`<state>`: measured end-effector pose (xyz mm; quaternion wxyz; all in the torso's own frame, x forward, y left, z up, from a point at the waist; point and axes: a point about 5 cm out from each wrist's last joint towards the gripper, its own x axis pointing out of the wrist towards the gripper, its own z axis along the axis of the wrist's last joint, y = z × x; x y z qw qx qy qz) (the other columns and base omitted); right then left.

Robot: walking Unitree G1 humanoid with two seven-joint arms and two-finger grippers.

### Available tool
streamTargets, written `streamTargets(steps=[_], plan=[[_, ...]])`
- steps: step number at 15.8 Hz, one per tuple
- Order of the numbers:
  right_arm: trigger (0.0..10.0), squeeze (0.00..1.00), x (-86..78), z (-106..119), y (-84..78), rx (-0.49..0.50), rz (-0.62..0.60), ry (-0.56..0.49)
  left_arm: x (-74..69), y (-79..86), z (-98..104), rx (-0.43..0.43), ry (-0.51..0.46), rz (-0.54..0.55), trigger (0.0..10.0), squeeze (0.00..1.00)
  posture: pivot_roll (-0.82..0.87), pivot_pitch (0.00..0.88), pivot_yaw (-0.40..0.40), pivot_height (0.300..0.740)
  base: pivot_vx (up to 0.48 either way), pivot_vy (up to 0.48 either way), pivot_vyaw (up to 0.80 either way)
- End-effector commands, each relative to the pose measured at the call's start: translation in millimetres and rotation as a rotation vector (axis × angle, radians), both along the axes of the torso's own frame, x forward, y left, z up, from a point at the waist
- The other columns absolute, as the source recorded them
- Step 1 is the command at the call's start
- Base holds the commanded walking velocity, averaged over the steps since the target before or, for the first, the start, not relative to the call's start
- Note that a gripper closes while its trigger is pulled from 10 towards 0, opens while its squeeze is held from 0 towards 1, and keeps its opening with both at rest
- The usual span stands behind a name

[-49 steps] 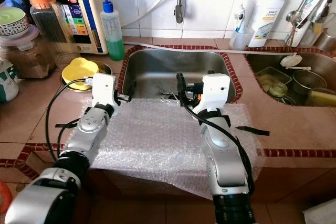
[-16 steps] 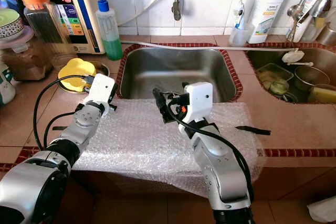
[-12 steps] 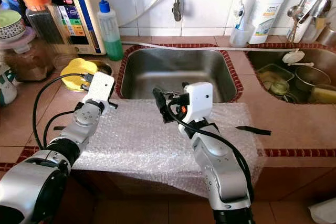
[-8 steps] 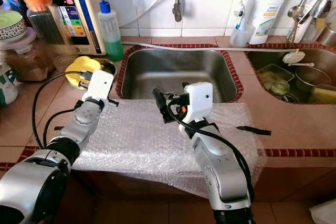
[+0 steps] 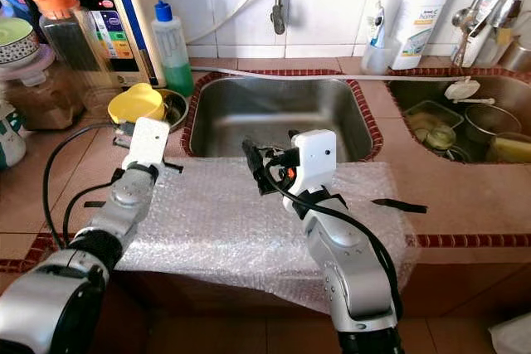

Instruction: Kitchen organization

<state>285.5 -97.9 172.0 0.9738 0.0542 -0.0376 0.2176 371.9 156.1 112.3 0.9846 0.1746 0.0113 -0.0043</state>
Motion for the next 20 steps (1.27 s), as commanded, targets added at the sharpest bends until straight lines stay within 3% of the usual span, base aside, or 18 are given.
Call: streamTargets(steps=[1, 9, 14, 20], plan=[[10.0, 0.0, -0.3, 2.9, 0.4, -0.007, 0.005, -0.014, -10.1, 10.5, -23.0, -0.008, 0.112, 0.032, 0.0, 0.0, -0.12, 0.028, 0.058, 0.74, 0.0, 0.0, 0.0], [10.0, 0.0, 1.9, 2.9, -0.7, -0.015, 0.01, -0.019, -42.3, 20.2, -19.5, -0.019, 0.071, 0.006, 0.0, 0.0, -0.08, 0.027, 0.057, 0.74, 0.0, 0.0, 0.0], [10.0, 0.0, 3.7, 2.5, -0.7, -0.018, 0.016, -0.021, -86.2, 38.2, -20.1, 0.014, 0.144, 0.013, 0.0, 0.0, -0.04, 0.029, 0.05, 0.74, 0.0, 0.0, 0.0], [10.0, 0.0, 6.4, 2.8, 0.0, -0.023, 0.017, -0.026, -103.3, 33.0, -10.7, 0.015, 0.167, -0.014, 0.0, 0.0, -0.03, 0.03, 0.048, 0.74, 0.0, 0.0, 0.0]])
